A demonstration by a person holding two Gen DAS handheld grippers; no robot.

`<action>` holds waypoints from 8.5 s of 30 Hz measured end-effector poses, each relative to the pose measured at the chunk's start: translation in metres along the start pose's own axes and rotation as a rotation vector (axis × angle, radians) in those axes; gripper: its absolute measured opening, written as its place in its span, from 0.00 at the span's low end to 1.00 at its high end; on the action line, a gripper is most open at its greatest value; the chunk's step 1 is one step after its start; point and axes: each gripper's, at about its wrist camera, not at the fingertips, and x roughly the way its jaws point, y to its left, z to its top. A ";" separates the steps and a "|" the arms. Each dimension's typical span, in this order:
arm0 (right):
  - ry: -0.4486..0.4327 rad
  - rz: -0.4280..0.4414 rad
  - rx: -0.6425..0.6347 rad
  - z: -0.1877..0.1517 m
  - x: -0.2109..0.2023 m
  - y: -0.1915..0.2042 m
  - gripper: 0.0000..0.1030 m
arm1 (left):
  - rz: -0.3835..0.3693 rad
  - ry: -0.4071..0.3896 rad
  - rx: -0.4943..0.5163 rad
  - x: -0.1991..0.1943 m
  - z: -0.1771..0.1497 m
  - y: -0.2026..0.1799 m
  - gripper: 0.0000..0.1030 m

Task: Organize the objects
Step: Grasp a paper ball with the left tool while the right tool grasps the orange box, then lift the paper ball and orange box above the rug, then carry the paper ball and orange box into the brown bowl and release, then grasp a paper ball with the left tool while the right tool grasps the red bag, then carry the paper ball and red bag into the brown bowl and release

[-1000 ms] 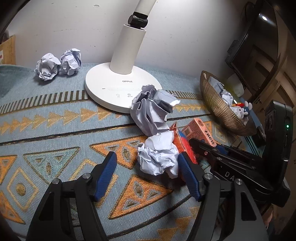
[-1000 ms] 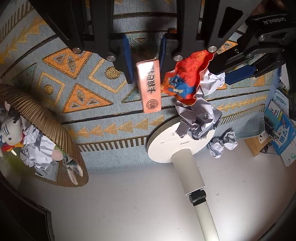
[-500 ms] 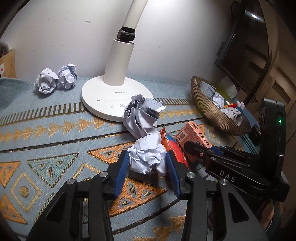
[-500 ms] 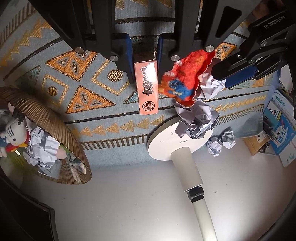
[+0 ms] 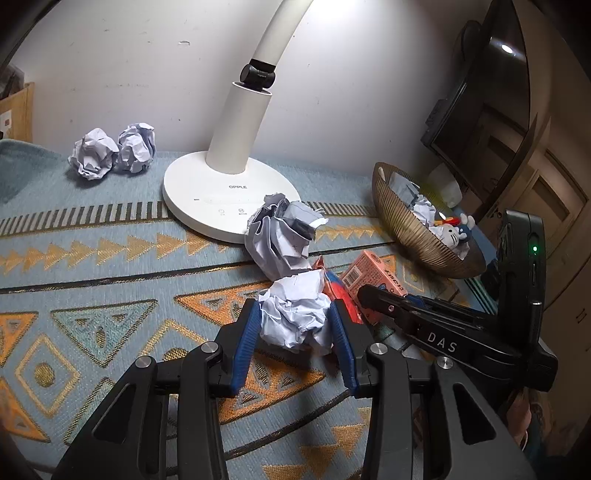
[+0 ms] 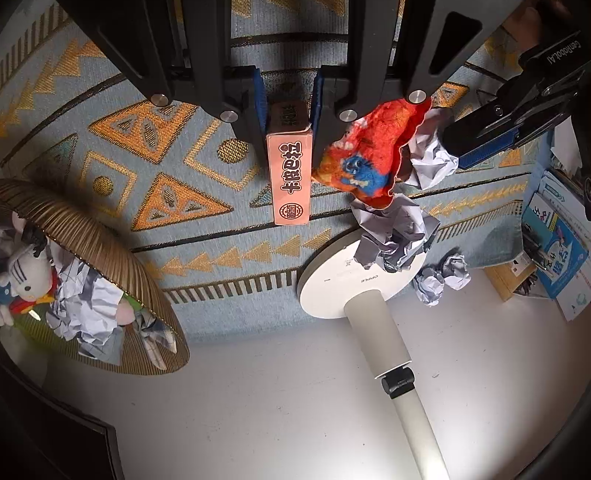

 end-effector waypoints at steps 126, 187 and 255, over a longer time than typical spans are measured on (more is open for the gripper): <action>-0.254 -0.138 0.261 0.079 -0.180 -0.138 0.39 | 0.002 -0.028 0.197 0.079 0.099 -0.194 0.38; 0.088 0.098 -0.031 -0.001 -0.022 0.030 0.74 | 0.050 0.152 -0.204 0.057 0.050 0.008 0.75; -0.313 -0.146 0.237 0.094 -0.165 -0.133 0.37 | -0.085 -0.047 0.180 0.083 0.103 -0.197 0.45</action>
